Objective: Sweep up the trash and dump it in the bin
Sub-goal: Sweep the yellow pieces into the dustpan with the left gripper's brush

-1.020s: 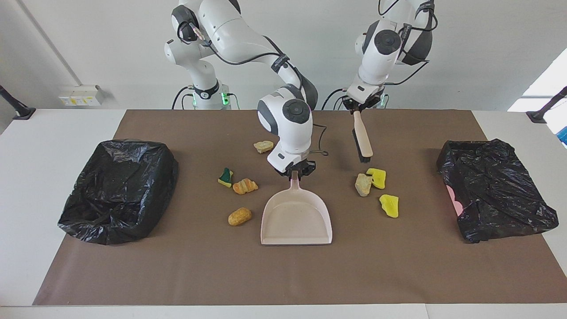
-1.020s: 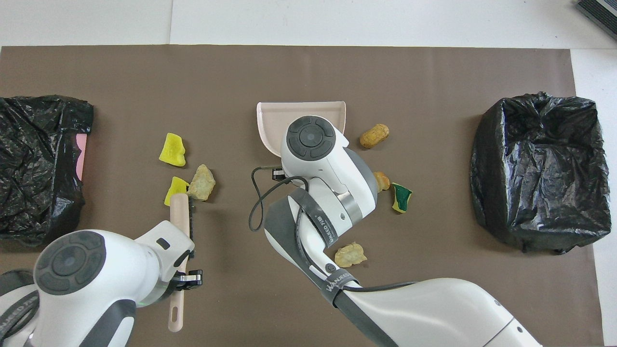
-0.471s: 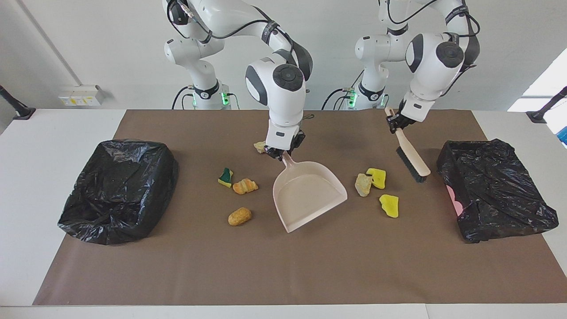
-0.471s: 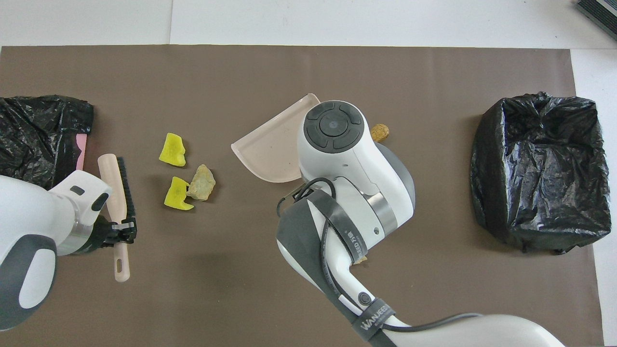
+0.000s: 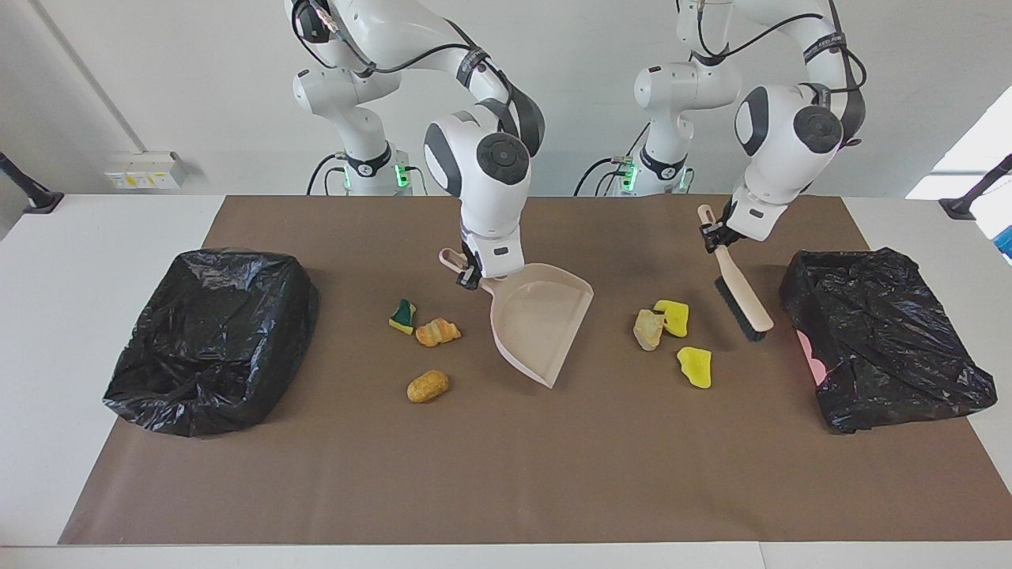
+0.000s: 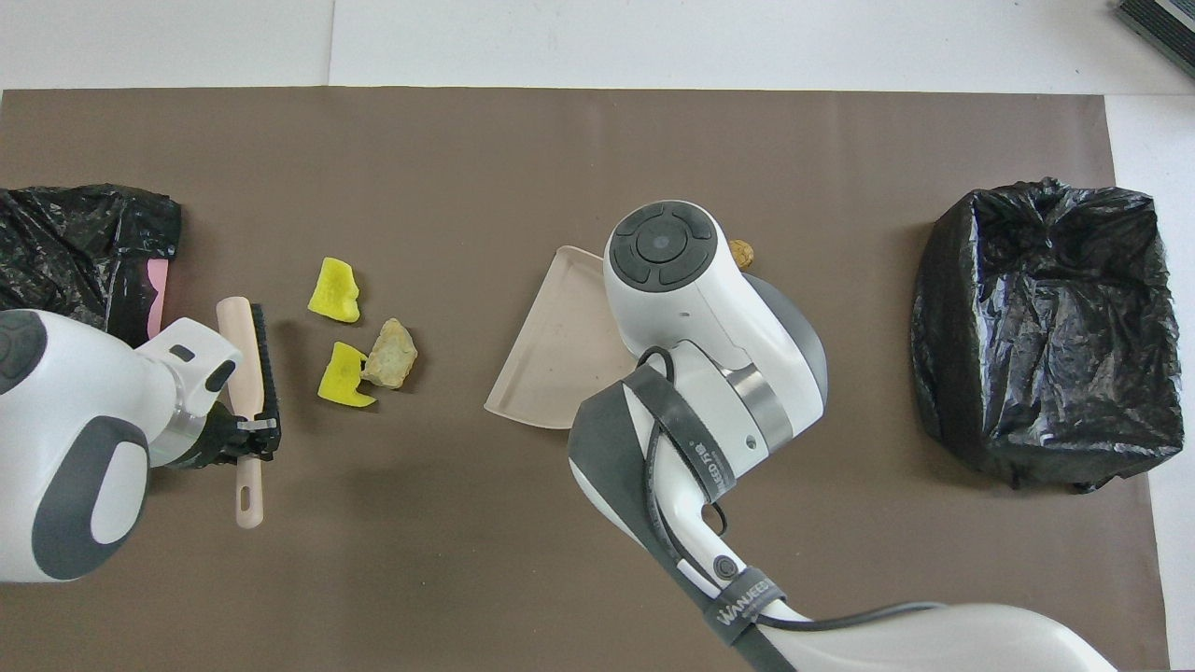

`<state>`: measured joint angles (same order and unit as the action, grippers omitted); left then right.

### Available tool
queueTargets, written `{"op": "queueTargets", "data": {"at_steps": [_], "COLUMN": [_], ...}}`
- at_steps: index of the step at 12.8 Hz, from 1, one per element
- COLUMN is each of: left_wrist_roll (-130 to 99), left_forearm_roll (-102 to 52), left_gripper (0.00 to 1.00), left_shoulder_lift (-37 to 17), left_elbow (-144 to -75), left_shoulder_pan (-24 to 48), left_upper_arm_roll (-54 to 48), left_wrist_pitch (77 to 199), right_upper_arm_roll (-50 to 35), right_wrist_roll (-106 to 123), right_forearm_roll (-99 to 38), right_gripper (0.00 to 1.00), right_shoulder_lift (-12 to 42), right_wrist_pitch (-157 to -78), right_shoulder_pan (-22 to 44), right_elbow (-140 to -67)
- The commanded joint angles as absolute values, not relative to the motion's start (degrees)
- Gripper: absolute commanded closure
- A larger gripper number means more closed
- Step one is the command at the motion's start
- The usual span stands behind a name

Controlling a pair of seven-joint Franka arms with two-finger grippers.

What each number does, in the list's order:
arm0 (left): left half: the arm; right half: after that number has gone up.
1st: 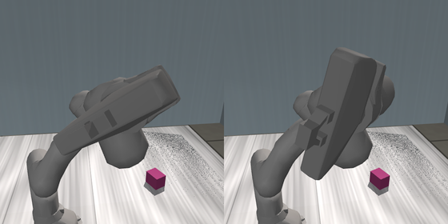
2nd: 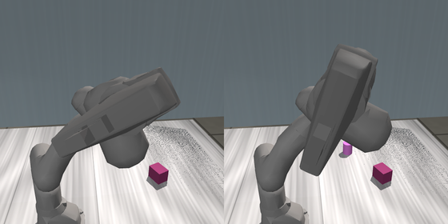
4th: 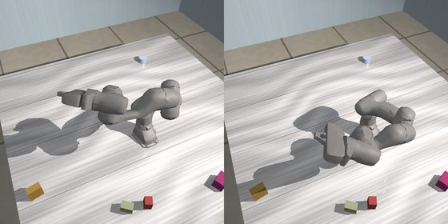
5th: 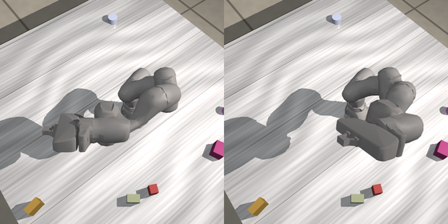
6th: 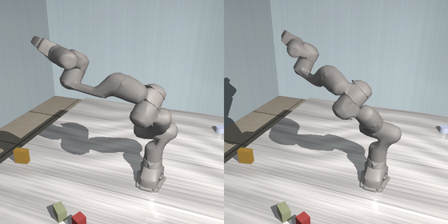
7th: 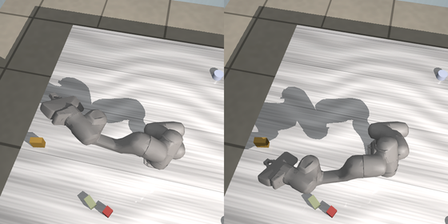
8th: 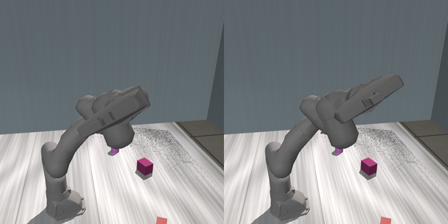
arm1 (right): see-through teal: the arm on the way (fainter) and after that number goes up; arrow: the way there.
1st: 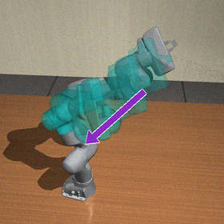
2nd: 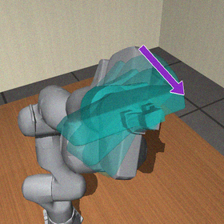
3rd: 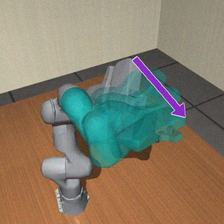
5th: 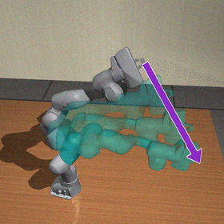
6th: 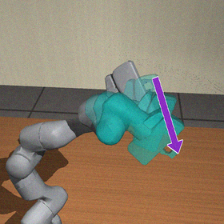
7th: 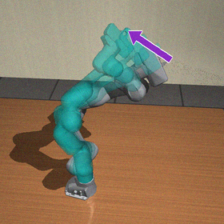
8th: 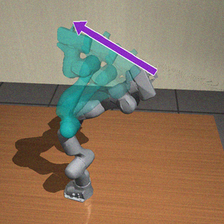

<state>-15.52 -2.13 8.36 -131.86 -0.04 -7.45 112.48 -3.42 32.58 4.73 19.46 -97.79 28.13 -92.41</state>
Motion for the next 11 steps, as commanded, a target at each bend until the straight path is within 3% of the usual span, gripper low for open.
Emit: {"op": "queueTargets", "data": {"at_steps": [1, 6, 11], "left_wrist_roll": [-15.91, -21.77, -27.15], "left_forearm_roll": [-1.05, -1.05, -2.02], "left_gripper": [1.00, 1.00, 1.00], "left_shoulder_lift": [7.65, 5.29, 2.99], "left_elbow": [-134.21, -135.44, -134.56], "left_shoulder_pan": [2.98, 9.20, 18.17], "left_upper_arm_roll": [-7.12, -7.21, -7.47], "left_wrist_pitch": [115.58, 121.19, 125.33], "right_upper_arm_roll": [-4.04, -4.04, -4.04], "right_wrist_roll": [39.44, 42.80, 42.80], "right_forearm_roll": [8.34, 10.72, 10.81], "right_gripper": [1.00, 1.00, 1.00], "right_shoulder_lift": [14.76, 14.94, 16.44], "right_wrist_pitch": [-102.55, -109.67, -112.94], "right_shoulder_pan": [28.03, 29.80, 30.41], "right_elbow": [-101.59, -106.69, -106.96]}}
